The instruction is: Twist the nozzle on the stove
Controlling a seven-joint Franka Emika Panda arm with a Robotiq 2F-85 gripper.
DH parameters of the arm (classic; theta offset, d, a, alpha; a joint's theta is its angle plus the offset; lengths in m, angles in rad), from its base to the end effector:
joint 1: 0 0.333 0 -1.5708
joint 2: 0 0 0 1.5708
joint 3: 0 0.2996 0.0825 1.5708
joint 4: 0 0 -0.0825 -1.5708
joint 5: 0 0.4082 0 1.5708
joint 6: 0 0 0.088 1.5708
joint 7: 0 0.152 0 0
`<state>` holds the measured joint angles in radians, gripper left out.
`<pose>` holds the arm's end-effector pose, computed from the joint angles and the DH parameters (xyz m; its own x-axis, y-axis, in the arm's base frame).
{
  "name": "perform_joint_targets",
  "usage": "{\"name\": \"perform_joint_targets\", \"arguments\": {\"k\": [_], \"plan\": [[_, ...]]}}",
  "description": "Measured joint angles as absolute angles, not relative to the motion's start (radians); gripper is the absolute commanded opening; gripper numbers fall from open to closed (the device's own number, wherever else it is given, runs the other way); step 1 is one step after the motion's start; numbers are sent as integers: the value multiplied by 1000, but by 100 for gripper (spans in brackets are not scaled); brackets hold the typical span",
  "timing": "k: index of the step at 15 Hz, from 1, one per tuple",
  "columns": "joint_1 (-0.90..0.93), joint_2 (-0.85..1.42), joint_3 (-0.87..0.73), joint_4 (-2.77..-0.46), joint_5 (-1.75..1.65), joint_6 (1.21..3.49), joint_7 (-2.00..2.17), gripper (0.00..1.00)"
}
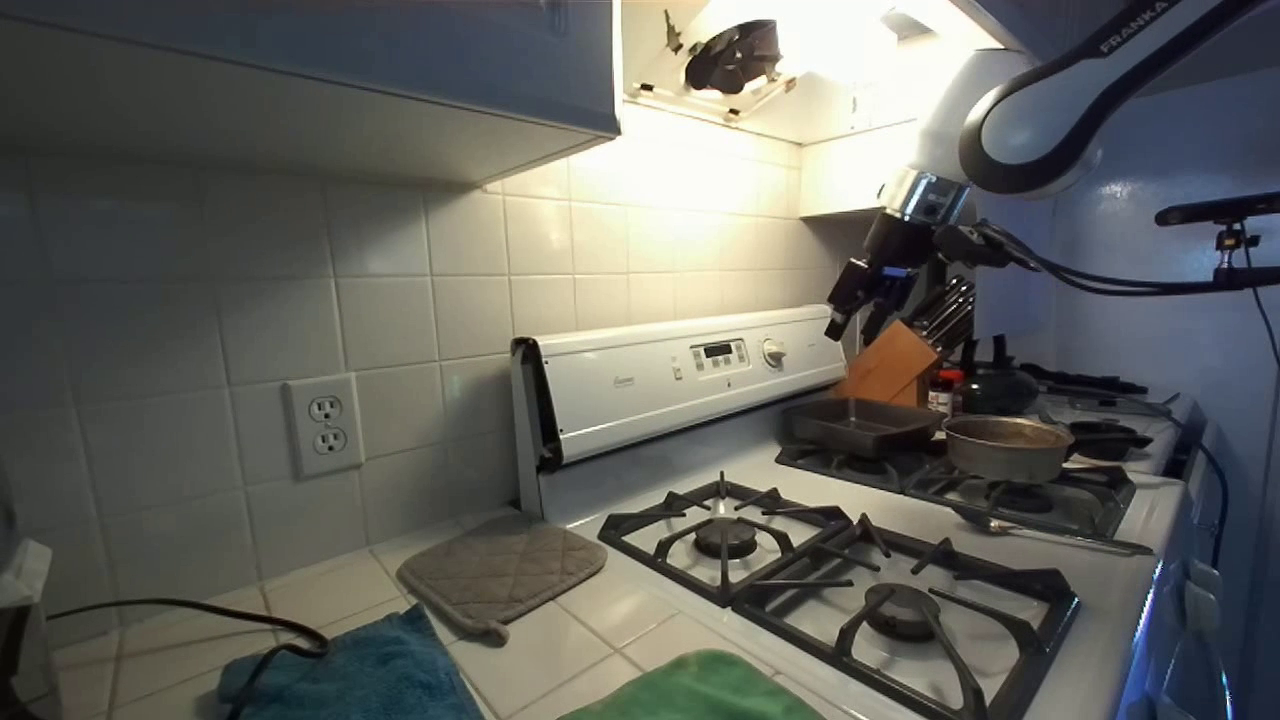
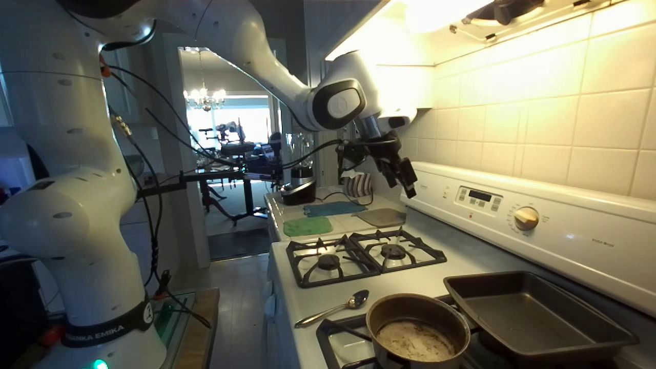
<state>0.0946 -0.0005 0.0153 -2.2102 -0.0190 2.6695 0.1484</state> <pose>0.6019 0.0666 0.3583 0.8969 -0.0329 0.4410 -0.0118 -0.9987 -0.0505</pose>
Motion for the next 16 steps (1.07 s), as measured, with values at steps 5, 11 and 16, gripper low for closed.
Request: {"name": "perform_joint_targets", "arguments": {"k": [5, 11, 16], "plan": [[93, -99, 15, -2310, -12, 2672, 148, 100], [93, -197, 15, -2372, 7, 2611, 144, 100], [93, -256, 15, -2380, 37, 2473, 101, 100]]}}
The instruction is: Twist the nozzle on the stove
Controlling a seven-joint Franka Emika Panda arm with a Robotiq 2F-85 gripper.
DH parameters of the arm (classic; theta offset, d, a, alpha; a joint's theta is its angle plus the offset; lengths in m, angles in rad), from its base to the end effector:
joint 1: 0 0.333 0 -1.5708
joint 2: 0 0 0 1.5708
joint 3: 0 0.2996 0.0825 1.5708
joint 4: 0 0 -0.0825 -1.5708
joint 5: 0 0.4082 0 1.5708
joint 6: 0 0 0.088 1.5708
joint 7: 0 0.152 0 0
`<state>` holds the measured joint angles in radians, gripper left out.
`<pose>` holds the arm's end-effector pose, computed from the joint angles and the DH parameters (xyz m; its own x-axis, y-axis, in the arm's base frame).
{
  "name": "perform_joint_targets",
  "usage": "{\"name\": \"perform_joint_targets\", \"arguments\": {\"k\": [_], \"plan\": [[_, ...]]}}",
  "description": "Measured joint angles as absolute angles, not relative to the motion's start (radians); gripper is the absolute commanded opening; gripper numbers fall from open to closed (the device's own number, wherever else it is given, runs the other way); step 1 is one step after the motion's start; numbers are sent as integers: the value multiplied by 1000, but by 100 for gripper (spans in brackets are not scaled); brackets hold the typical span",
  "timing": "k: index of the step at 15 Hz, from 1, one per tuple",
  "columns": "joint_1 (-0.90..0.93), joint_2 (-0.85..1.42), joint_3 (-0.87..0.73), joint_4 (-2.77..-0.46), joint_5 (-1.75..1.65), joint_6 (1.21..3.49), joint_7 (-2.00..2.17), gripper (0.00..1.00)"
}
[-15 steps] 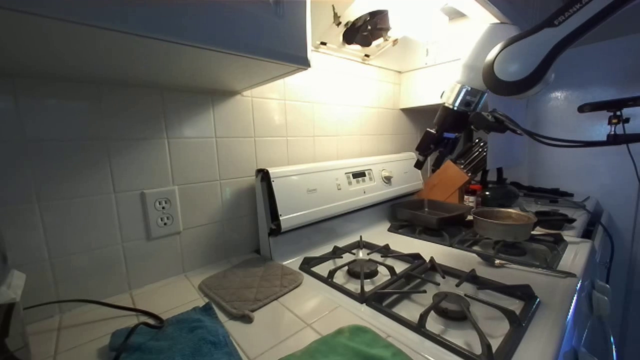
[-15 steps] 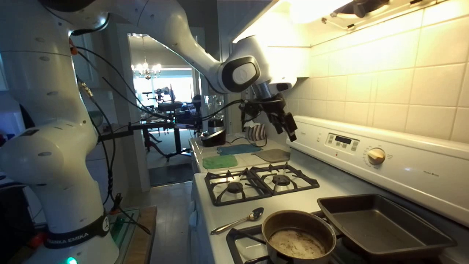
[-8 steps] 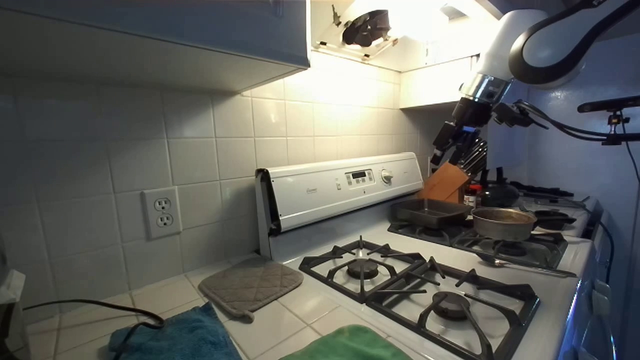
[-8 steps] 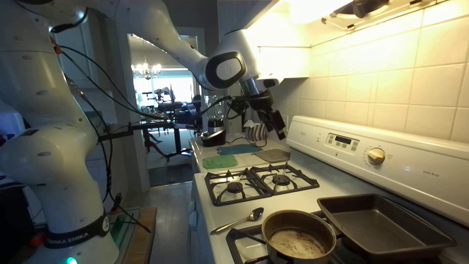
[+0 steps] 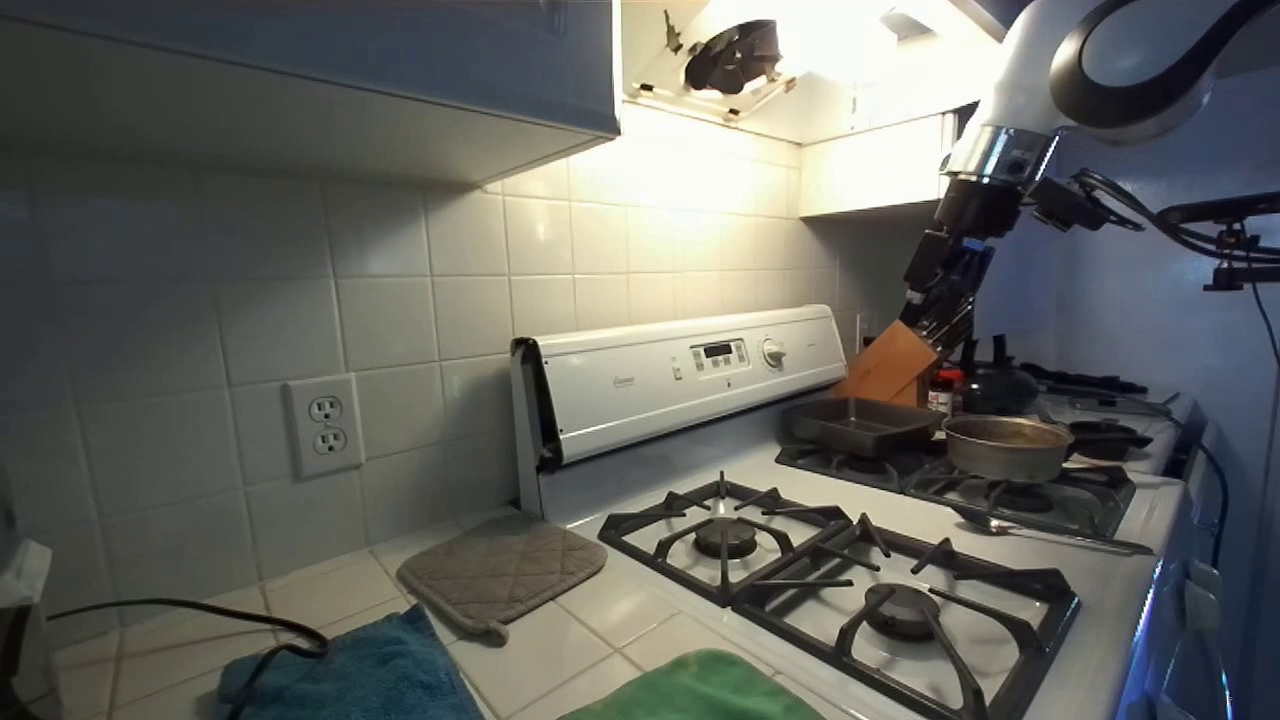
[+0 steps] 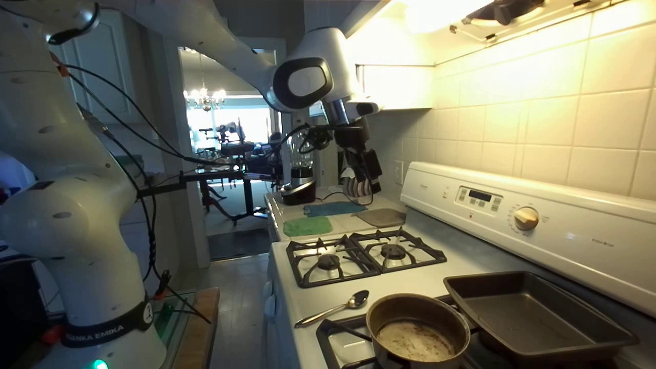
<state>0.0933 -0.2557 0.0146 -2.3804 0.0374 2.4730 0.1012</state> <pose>0.5260 0.0579 0.3863 0.9413 -0.0281 0.3363 -0.0075 -0.9980 -0.0624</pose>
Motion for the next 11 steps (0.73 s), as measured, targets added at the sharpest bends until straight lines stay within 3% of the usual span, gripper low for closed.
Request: {"name": "perform_joint_targets", "arguments": {"k": [11], "plan": [[93, -281, 13, -2380, 40, 2407, 70, 100]]}}
